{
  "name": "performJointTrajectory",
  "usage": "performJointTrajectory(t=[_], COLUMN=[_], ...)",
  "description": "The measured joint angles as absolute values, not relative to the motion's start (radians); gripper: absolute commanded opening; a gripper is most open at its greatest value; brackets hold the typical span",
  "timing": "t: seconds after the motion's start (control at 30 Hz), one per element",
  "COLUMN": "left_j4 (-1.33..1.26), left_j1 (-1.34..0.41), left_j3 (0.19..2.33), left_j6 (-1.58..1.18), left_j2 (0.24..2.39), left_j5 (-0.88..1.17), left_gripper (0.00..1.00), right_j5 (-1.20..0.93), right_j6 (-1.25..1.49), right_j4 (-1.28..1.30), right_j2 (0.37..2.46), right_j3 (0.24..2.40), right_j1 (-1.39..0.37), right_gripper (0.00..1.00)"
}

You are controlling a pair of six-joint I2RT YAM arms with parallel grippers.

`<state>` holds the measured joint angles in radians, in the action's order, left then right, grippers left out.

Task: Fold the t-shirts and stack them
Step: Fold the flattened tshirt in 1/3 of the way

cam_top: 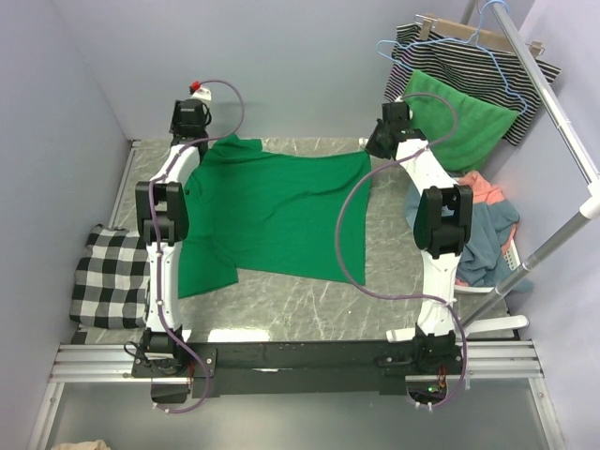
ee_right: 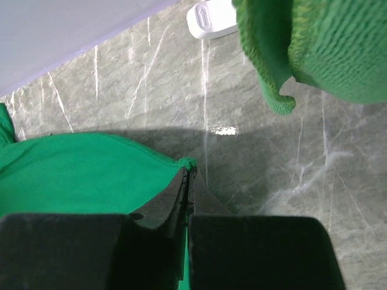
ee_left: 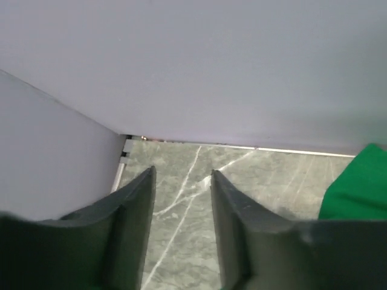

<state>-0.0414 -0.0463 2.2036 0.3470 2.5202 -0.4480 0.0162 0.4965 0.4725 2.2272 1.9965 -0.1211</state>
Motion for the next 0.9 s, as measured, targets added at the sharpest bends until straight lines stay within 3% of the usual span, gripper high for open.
performJointTrajectory(t=[0.03, 0.13, 0.9], left_j4=[-0.041, -0.027, 0.049], left_j1=[-0.046, -0.046, 0.065], left_j3=[2.204, 2.206, 2.329], left_j6=[0.347, 0.31, -0.176], left_j2=[2.52, 2.52, 2.679], left_j5=[-0.442, -0.4, 0.267], left_gripper=[0.92, 0.99, 0.99], right_j5=[0.013, 0.008, -0.056], right_j6=[0.496, 0.496, 0.48], right_j4=[0.473, 0.473, 0.471], right_j2=[2.227, 2.228, 2.231], right_j3=[1.996, 1.996, 1.977], right_j1=[-0.122, -0.122, -0.175], right_gripper=[0.0, 0.0, 0.0])
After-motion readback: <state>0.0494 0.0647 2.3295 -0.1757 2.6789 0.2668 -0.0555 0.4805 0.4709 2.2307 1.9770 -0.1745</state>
